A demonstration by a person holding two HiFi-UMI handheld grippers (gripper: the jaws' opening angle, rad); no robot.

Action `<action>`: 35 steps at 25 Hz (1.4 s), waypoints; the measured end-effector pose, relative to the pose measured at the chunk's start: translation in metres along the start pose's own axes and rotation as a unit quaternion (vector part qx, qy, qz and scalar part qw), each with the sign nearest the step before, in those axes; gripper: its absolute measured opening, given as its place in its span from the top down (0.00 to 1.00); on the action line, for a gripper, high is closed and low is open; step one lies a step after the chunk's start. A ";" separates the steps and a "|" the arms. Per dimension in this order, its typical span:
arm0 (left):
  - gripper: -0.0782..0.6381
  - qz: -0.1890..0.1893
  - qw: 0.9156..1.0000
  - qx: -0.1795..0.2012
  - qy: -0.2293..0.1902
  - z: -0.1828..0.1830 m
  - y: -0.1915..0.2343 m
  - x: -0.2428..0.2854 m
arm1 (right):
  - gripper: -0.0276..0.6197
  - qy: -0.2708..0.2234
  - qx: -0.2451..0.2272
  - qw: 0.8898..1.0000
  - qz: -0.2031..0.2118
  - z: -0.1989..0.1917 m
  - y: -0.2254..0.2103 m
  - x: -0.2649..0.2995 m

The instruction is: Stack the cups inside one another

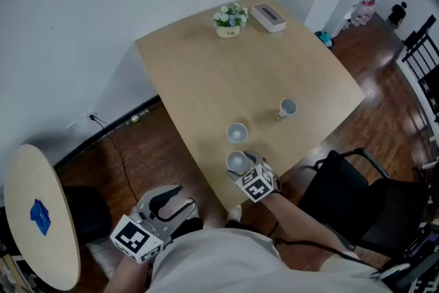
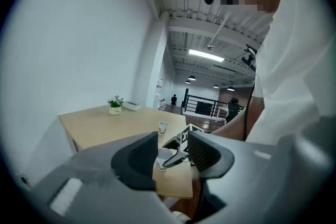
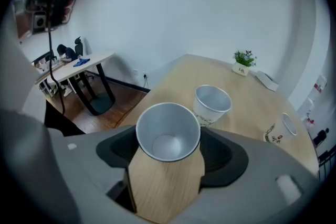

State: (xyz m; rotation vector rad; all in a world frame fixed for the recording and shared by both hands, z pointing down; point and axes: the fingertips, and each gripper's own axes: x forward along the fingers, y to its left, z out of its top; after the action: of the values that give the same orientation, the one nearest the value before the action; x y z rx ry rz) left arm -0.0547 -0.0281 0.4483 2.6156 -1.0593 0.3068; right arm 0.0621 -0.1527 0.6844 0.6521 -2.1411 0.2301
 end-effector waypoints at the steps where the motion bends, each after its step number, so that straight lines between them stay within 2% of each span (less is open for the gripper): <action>1: 0.63 -0.002 1.000 0.002 -0.001 0.002 0.008 -0.002 | 0.39 -0.008 0.005 1.000 0.003 0.009 0.002 -0.009; 6: 0.63 -0.017 1.000 0.002 -0.009 0.009 0.038 -0.011 | 0.40 -0.041 0.019 0.999 -0.001 0.056 0.001 -0.057; 11: 0.63 -0.040 0.999 0.006 -0.026 0.017 0.044 -0.003 | 0.40 -0.066 0.020 0.997 -0.041 0.091 -0.039 -0.081; 14: 0.63 -0.043 0.999 0.007 -0.031 0.018 0.046 -0.003 | 0.40 -0.080 0.030 0.995 -0.049 0.104 -0.055 -0.079; 21: 0.63 -0.026 0.999 0.000 -0.030 0.013 0.050 -0.014 | 0.40 -0.092 0.049 0.993 -0.049 0.112 -0.071 -0.057; 35: 0.62 0.007 1.000 -0.012 -0.020 0.005 0.055 -0.027 | 0.38 -0.095 0.069 0.992 -0.039 0.098 -0.078 -0.010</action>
State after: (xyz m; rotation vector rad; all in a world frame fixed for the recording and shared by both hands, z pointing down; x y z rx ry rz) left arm -0.1116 -0.0501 0.4462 2.6032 -1.0890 0.2437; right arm 0.0404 -0.2529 0.6115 0.8672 -2.2897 0.2860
